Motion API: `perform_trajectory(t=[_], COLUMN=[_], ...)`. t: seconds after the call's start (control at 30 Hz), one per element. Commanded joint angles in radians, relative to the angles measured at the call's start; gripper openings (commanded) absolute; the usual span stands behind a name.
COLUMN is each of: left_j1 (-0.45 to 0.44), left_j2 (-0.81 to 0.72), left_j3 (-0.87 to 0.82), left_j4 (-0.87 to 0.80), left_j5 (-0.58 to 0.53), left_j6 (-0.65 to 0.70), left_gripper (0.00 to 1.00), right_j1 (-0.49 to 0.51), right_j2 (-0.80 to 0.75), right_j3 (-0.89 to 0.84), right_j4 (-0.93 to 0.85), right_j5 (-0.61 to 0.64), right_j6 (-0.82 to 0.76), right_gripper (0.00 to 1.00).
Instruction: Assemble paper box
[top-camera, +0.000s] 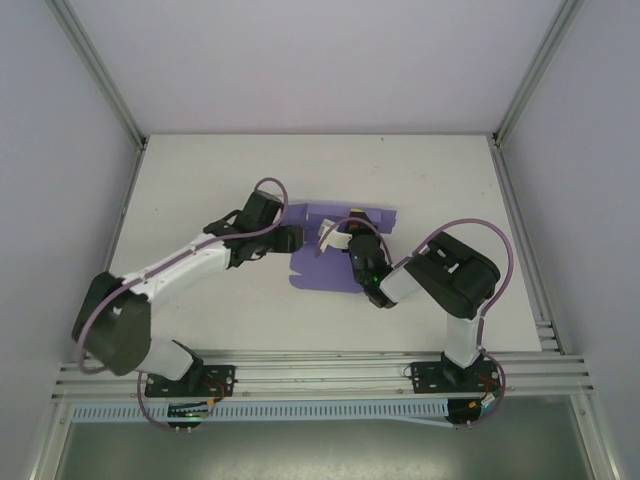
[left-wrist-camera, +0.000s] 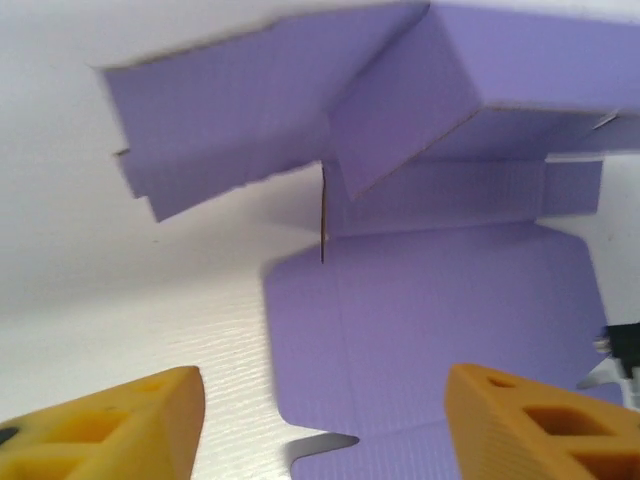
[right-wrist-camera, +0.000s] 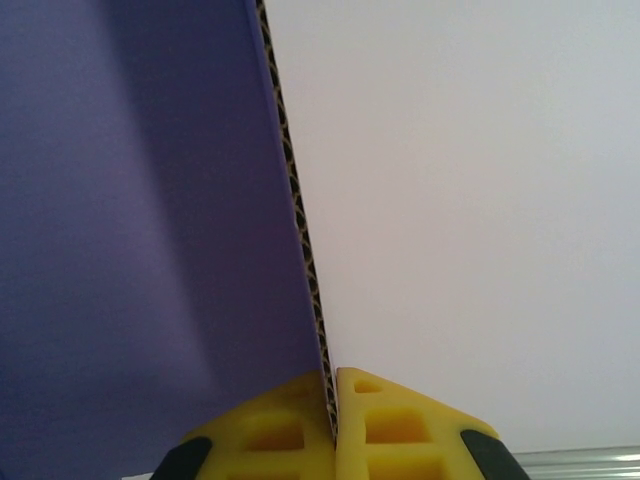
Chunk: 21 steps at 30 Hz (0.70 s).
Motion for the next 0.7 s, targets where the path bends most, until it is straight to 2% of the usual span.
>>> perform_trajectory(t=[0.0,0.07,0.13,0.2,0.3,0.47,0.67], left_j1=[0.101,0.224,0.324,0.369,0.387,0.389,0.328], left_j2=[-0.097,-0.121,-0.104,-0.054,0.064,0.271,0.233], left_j3=[-0.044,-0.072,-0.077,-0.064,-0.021,0.082,-0.081], left_j4=[-0.001,0.046,0.089,0.146,0.218,0.217,0.434], left_j5=[-0.038,0.024,0.062,0.104,0.193,0.465,0.707], left_j6=[0.035,0.039,0.05,0.098,0.155,0.269,0.368], left_gripper=[0.75,0.84,0.84,0.83,0.8,0.56,0.56], right_j1=[-0.003,-0.005,-0.004,-0.004,-0.004,-0.007,0.008], right_j2=[-0.014,-0.014,-0.015,-0.017,-0.021,-0.031,-0.023], right_j3=[-0.026,-0.032,-0.037,-0.039,-0.037,-0.032,-0.031], right_j4=[0.018,0.024,0.029,0.03,0.031,0.025,0.02], right_j5=[-0.027,-0.034,-0.042,-0.05,-0.055,-0.053,-0.039], right_j6=[0.027,0.02,0.017,0.019,0.02,0.017,0.018], right_gripper=[0.0,0.0,0.0,0.0,0.0,0.0,0.0])
